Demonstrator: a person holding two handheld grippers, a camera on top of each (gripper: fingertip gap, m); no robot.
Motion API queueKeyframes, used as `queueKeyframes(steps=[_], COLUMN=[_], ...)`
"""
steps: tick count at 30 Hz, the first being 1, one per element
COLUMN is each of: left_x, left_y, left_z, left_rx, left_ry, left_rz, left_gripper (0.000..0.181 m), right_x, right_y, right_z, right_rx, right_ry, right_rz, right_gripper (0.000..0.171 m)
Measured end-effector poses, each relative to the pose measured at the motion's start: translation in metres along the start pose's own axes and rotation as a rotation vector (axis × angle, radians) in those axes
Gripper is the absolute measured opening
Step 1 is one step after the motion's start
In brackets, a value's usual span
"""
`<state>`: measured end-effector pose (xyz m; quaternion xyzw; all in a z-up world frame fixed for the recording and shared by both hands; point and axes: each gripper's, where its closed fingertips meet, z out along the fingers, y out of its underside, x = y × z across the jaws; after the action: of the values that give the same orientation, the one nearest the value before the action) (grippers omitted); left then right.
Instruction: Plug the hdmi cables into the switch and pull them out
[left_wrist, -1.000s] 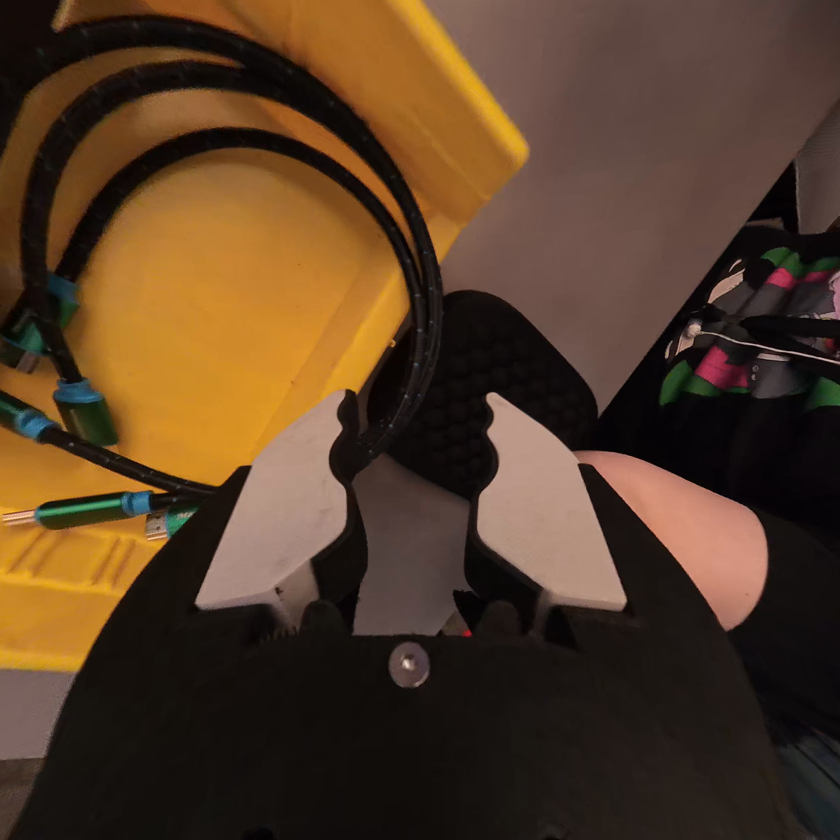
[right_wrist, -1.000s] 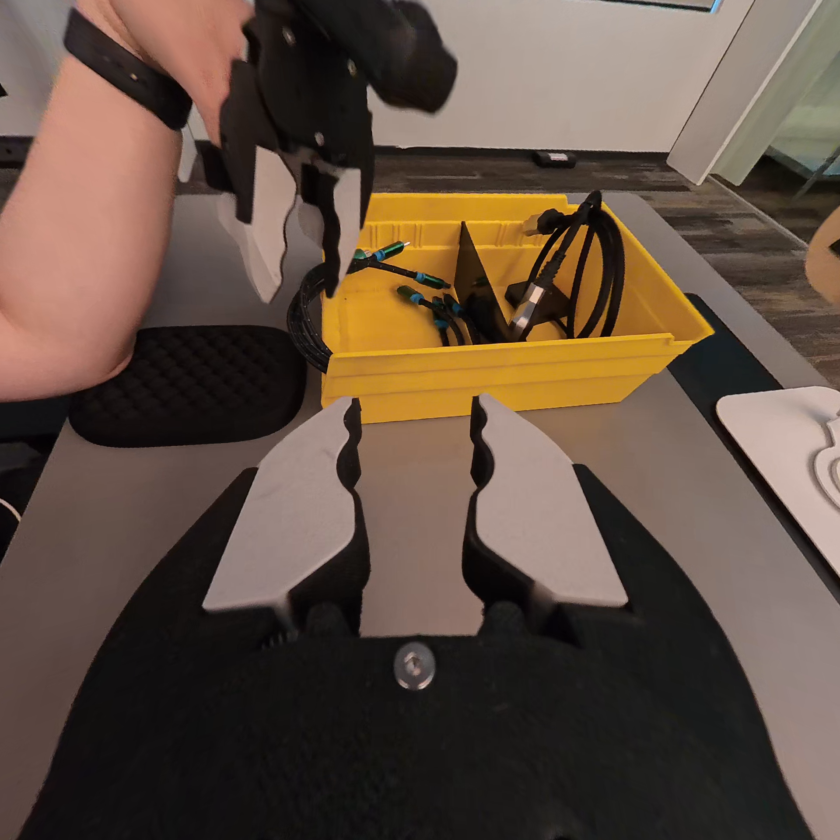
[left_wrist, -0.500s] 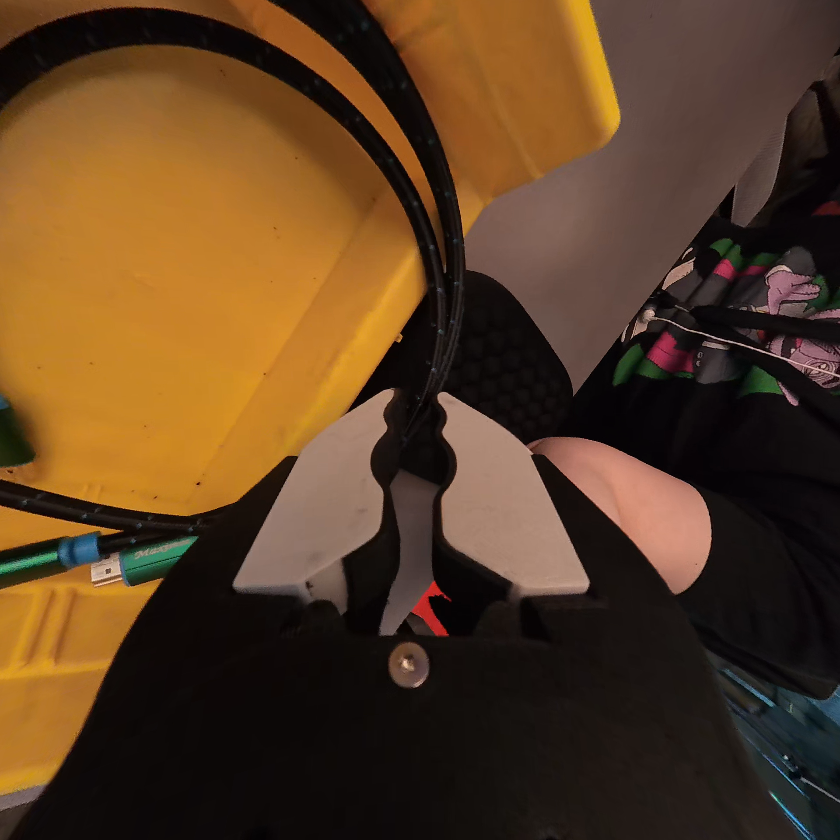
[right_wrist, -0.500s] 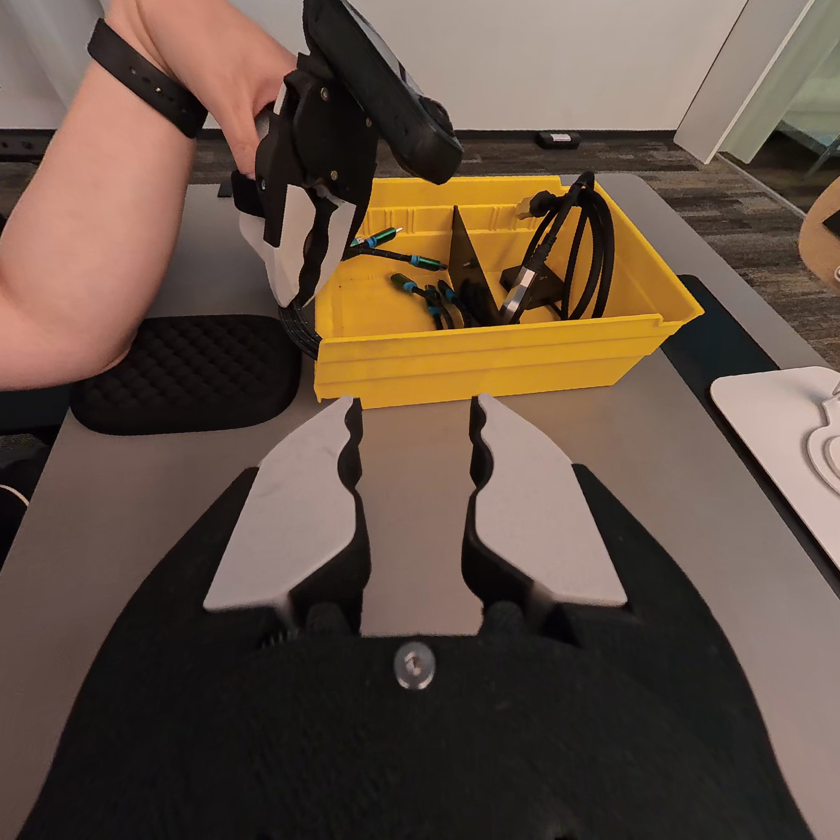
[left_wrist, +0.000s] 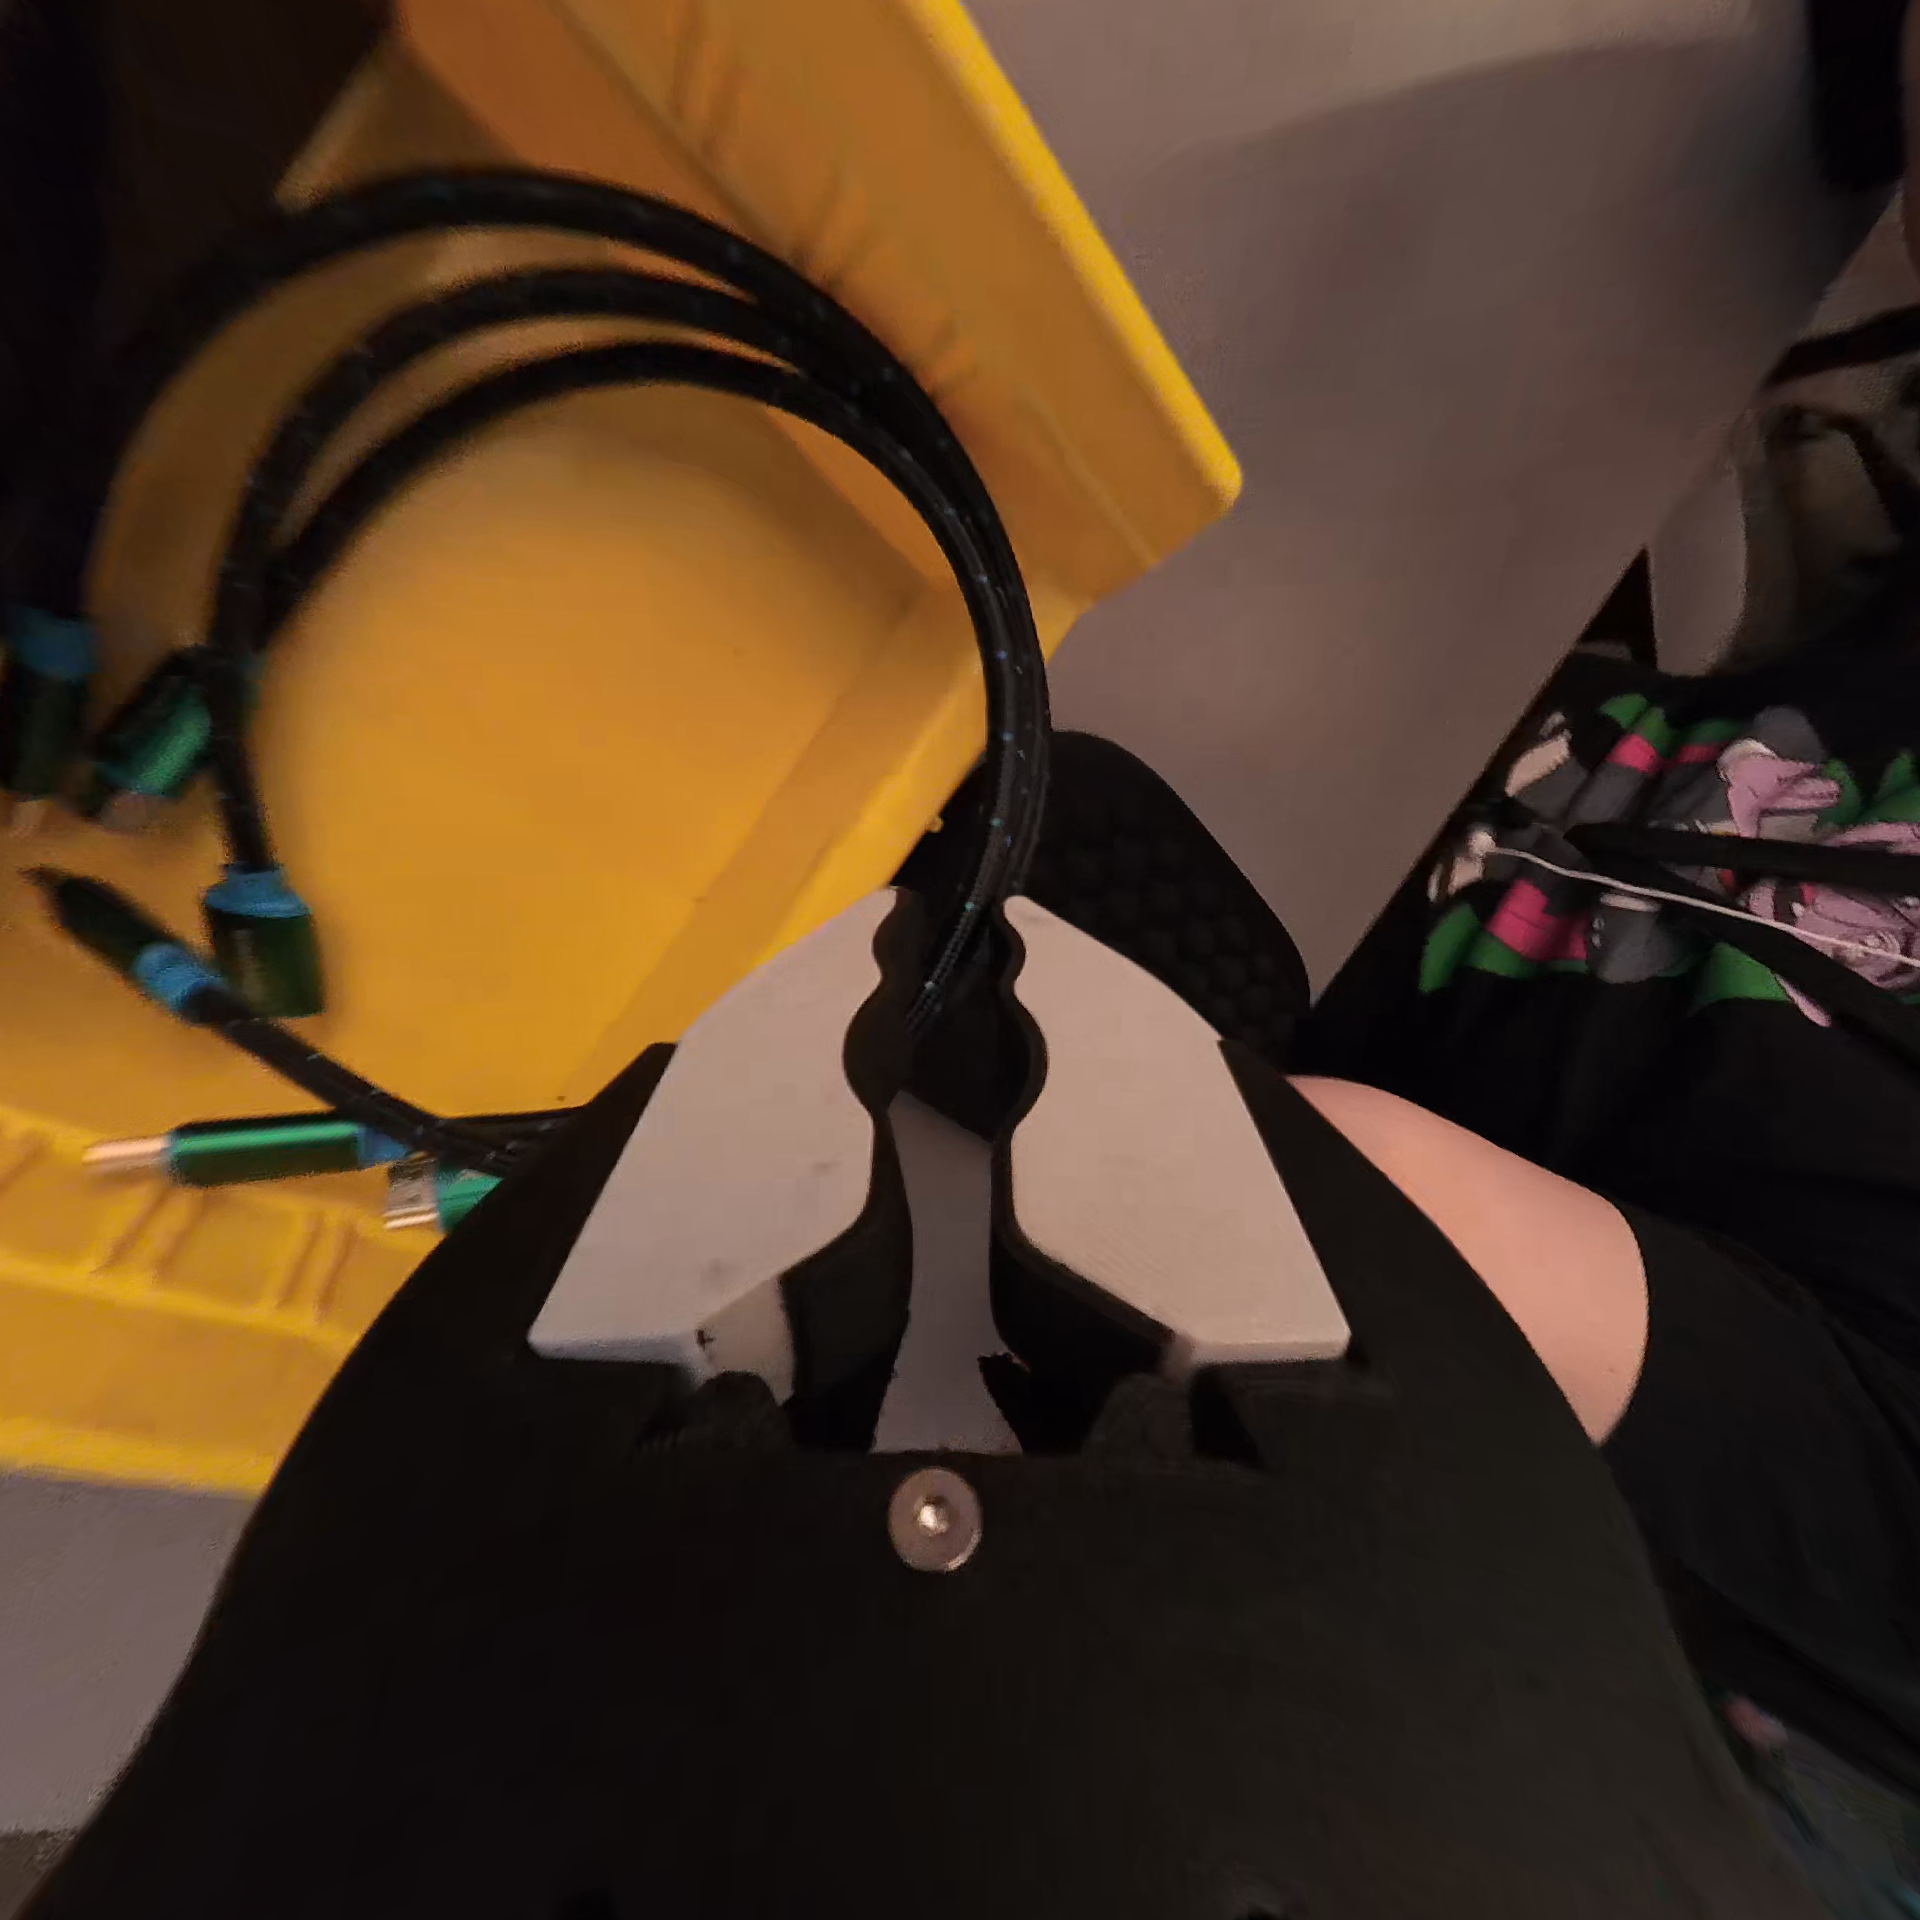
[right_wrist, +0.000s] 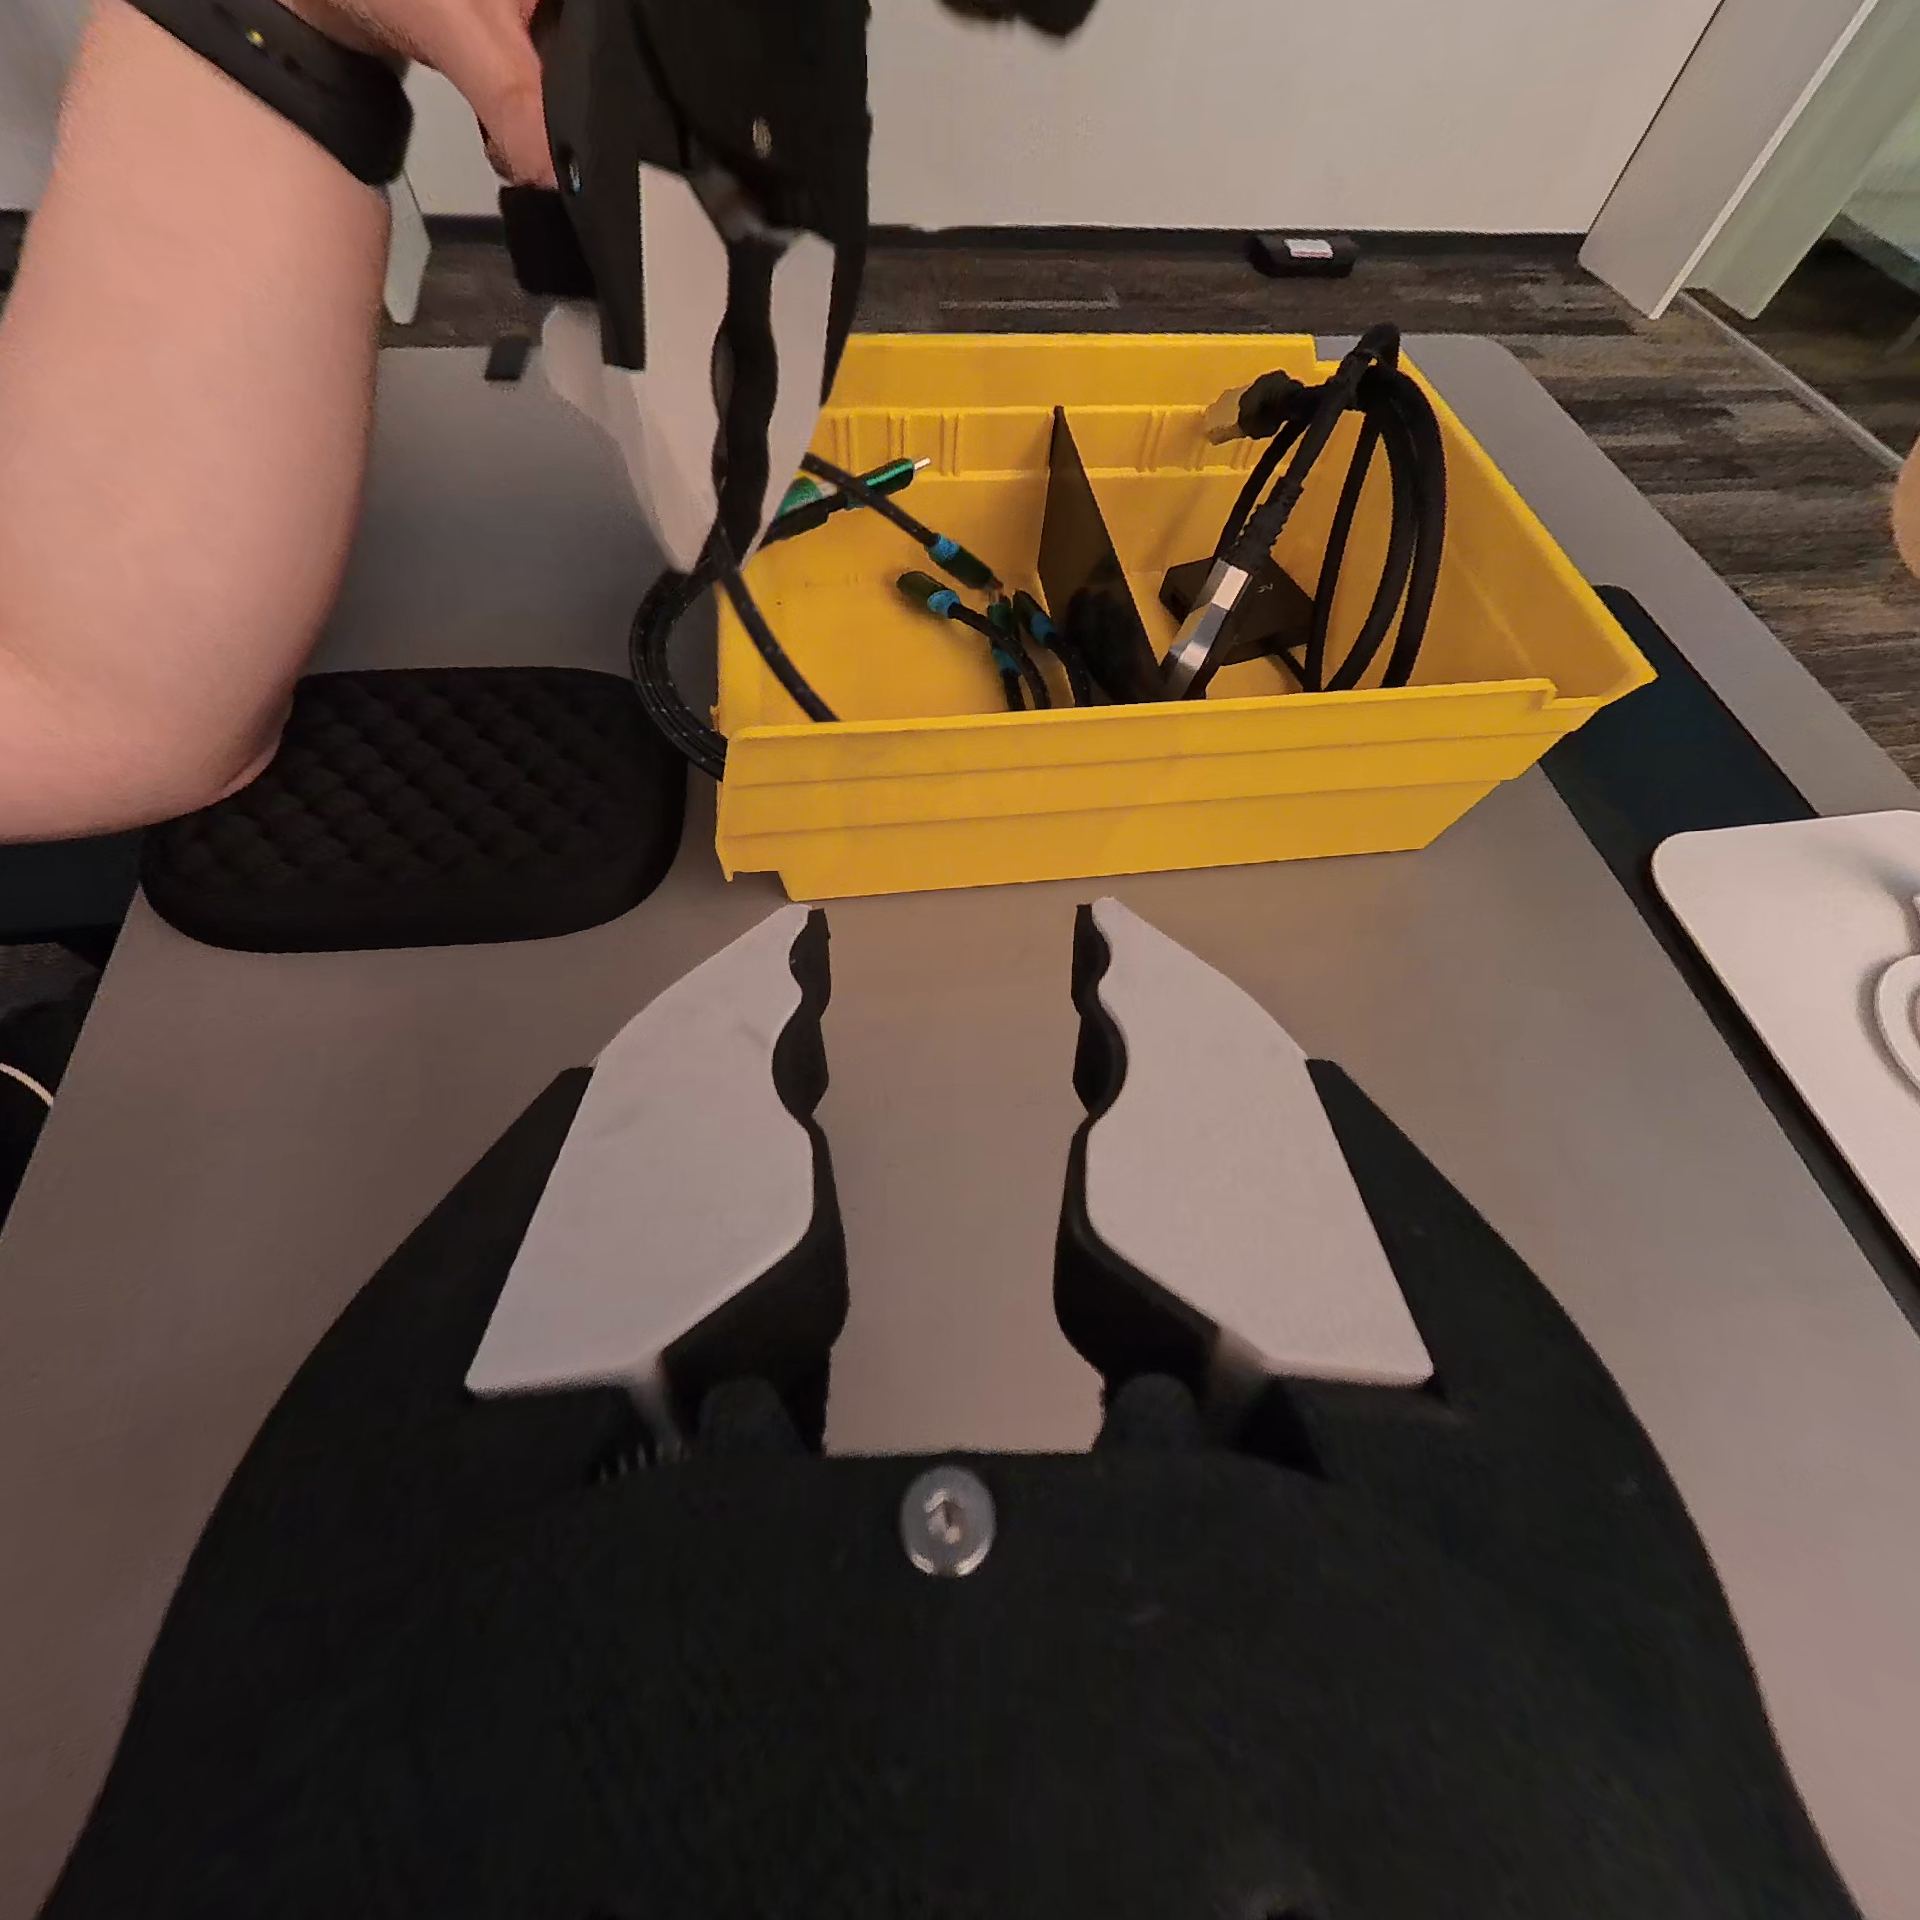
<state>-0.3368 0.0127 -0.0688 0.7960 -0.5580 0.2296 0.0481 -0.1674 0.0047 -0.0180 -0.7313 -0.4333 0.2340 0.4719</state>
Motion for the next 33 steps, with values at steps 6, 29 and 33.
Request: queueKeyframes(steps=[6, 29, 33], left_x=[-0.007, 0.045, 0.092], left_y=[-0.025, -0.048, -0.059], left_z=[-0.044, -0.108, -0.103], left_rx=[0.215, 0.439, 0.455], left_ry=[-0.24, -0.6, -0.618], left_rz=[0.048, 0.231, 0.396], left_gripper=[0.012, 0.006, 0.006], right_x=[-0.002, -0.016, -0.015], right_y=[0.0, -0.104, -0.104], right_z=[0.003, 0.037, 0.034], right_rx=[0.0, 0.303, 0.277], right_ry=[-0.005, 0.412, 0.497], right_rz=[-0.008, -0.454, -0.534], right_gripper=[0.046, 0.05, 0.016])
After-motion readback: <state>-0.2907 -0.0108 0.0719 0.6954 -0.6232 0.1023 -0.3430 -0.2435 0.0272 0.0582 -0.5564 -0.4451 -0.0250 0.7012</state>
